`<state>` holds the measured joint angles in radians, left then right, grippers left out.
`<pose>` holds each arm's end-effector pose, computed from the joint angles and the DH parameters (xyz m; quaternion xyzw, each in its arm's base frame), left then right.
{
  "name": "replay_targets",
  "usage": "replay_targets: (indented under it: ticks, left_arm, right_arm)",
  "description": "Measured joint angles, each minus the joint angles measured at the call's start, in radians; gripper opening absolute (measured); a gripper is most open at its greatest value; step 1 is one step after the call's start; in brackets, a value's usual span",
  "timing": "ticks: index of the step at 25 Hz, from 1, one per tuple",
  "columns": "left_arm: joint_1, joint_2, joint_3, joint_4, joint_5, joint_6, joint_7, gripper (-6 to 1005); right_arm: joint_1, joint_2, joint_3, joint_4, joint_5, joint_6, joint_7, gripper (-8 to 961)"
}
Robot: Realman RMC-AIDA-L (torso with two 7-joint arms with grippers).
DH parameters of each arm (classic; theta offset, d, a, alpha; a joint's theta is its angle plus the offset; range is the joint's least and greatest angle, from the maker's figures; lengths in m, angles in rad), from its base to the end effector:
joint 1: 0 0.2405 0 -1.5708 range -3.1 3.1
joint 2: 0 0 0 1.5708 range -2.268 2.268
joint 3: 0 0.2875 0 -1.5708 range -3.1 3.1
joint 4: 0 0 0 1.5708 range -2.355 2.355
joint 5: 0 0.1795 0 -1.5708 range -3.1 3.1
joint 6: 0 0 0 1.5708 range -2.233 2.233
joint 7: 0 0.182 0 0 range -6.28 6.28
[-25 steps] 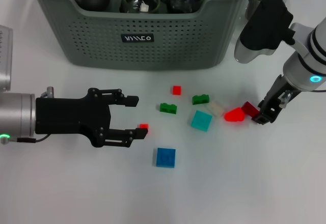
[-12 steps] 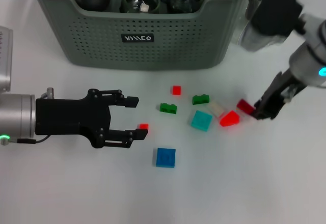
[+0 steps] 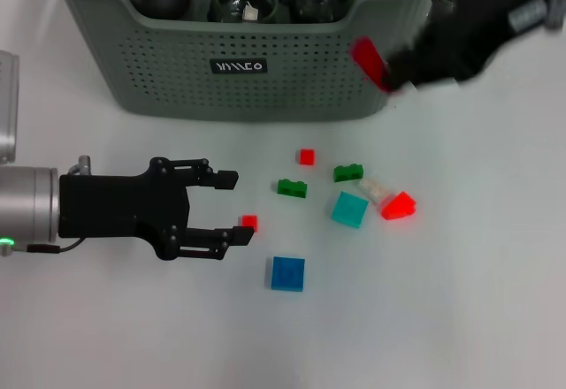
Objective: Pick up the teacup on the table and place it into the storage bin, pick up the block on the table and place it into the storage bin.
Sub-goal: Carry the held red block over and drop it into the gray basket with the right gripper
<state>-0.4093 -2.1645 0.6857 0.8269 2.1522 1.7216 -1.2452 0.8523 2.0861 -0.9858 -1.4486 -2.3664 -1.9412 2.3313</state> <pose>-0.2636 0.2723 -0.0687 -0.9659 -0.1436 -0.2010 0.0779 0.1161 0.3565 -0.0063 -0.9780 0.1947 -0.0402 0.0629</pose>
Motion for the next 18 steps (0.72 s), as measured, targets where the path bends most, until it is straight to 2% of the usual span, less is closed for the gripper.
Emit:
replay_targets:
  ticks: [3,4,5,8,11,12,13,18]
  left_arm:
    - [0.000,0.000,0.000,0.000,0.000,0.000,0.000,766]
    - [-0.001,0.000,0.000,0.000,0.000,-0.001,0.000,766]
    - [-0.002,0.000,0.000,0.000,0.000,0.000,0.000,766]
    - [-0.005,0.000,0.000,0.000,0.000,-0.001,-0.001,766]
    - [-0.008,0.000,0.000,0.000,0.000,0.000,-0.004,766]
    - [-0.008,0.000,0.000,0.000,0.000,0.000,-0.005,766]
    - [-0.008,0.000,0.000,0.000,0.000,0.000,-0.005,766]
    - [-0.009,0.000,-0.001,0.001,0.000,-0.001,-0.005,766]
  right_arm:
    - [0.074,-0.013,0.091,0.032,0.107,0.012,0.012,196]
    - [0.120,-0.023,0.115,0.078,0.139,0.054,0.018,196]
    - [0.120,-0.023,0.115,0.078,0.139,0.054,0.018,196]
    - [0.189,-0.043,0.107,0.171,0.138,0.152,0.031,195]
    - [0.248,-0.057,0.087,0.269,0.081,0.258,0.035,195]
    - [0.283,-0.061,0.080,0.319,-0.002,0.332,0.038,198]
    - [0.283,-0.061,0.080,0.319,-0.002,0.332,0.038,201]
    - [0.342,-0.056,0.052,0.465,-0.232,0.492,0.050,215]
